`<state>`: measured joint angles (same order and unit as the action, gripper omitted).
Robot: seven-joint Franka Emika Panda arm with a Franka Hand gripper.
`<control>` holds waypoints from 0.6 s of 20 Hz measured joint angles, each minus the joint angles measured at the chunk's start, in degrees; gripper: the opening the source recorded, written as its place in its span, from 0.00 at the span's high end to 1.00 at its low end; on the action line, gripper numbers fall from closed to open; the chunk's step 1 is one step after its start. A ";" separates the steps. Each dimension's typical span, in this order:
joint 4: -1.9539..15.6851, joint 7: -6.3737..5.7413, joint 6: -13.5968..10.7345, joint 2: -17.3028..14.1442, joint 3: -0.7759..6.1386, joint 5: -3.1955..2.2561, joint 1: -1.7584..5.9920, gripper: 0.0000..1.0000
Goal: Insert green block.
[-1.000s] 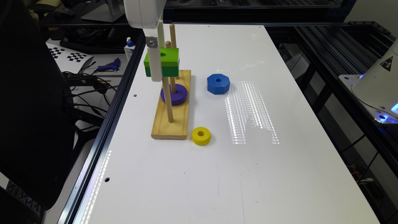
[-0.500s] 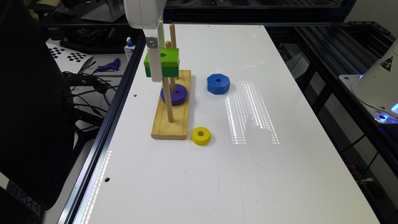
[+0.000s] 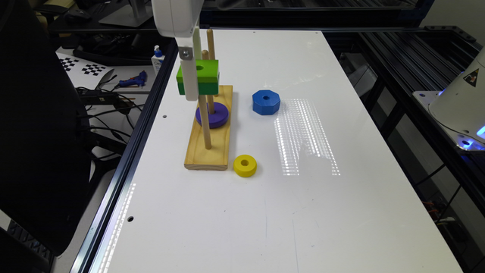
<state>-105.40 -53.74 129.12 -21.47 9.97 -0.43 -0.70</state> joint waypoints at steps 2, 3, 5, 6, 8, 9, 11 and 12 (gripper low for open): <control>0.01 0.00 -0.01 -0.01 -0.01 -0.01 0.00 1.00; 0.01 0.00 -0.01 -0.01 -0.01 -0.01 0.00 1.00; -0.05 0.00 0.03 -0.17 -0.03 -0.06 0.00 1.00; -0.05 0.00 0.16 -0.35 -0.04 -0.08 0.00 1.00; -0.06 0.00 0.50 -0.86 -0.05 -0.14 0.00 1.00; -0.07 0.00 0.67 -1.07 -0.05 -0.16 0.00 1.00; -0.06 0.00 0.93 -1.45 -0.06 -0.20 0.00 1.00; -0.06 0.00 0.99 -1.55 -0.07 -0.21 0.00 1.00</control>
<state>-105.46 -53.74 130.10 -23.02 9.91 -0.64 -0.70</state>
